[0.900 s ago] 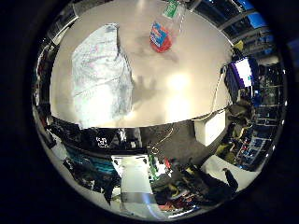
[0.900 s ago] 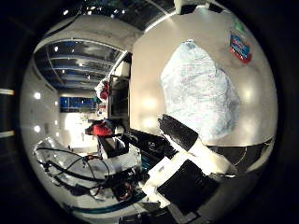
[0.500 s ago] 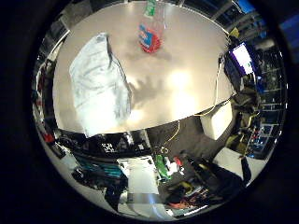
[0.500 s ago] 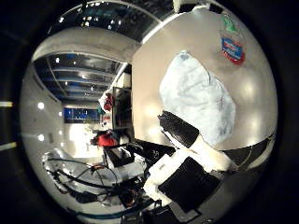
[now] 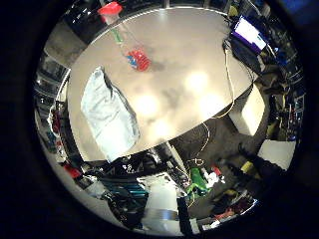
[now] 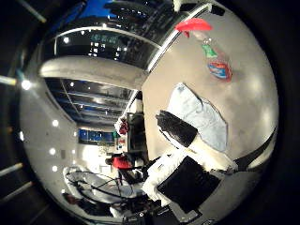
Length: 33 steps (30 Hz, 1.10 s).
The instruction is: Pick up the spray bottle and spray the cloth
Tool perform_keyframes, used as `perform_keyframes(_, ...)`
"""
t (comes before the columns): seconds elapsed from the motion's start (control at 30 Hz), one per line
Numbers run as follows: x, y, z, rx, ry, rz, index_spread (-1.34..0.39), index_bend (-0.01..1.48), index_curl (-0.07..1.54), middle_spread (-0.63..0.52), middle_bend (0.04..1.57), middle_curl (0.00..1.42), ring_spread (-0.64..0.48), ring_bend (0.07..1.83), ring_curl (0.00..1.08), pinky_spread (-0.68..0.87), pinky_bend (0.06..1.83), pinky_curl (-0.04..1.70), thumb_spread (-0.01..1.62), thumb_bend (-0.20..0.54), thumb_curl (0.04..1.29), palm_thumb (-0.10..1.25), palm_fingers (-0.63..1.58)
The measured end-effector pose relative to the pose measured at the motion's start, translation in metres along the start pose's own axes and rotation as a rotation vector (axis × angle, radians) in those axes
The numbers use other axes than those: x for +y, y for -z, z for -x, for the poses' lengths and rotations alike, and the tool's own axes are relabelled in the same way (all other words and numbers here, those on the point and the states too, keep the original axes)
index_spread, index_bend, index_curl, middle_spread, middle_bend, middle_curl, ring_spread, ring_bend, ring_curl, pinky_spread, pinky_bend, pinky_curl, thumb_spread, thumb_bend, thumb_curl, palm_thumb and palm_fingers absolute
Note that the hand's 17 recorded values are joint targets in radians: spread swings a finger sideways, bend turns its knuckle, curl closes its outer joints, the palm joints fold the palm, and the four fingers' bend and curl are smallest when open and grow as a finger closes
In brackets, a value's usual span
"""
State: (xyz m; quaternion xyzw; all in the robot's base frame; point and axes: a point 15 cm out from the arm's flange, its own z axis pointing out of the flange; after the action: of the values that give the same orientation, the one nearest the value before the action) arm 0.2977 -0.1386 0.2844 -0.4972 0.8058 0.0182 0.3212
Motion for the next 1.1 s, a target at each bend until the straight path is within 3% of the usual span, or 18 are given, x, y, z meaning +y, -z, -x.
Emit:
perform_keyframes(0.4, -0.019, -0.002, -0.043, -0.132, -0.087, -0.104, -0.22, 0.14, 0.24, 0.08, 0.24, 0.36, 0.16, 0.38, 0.26, 0.43, 0.47, 0.31, 1.03, -0.031, 0.28, 0.44, 0.15)
perform_keyframes(1.1, -0.037, -0.015, -0.100, -0.271, -0.188, -0.153, -0.21, 0.15, 0.26, 0.06, 0.29, 0.36, 0.15, 0.42, 0.26, 0.41, 0.47, 0.29, 1.03, -0.025, 0.29, 0.44, 0.17)
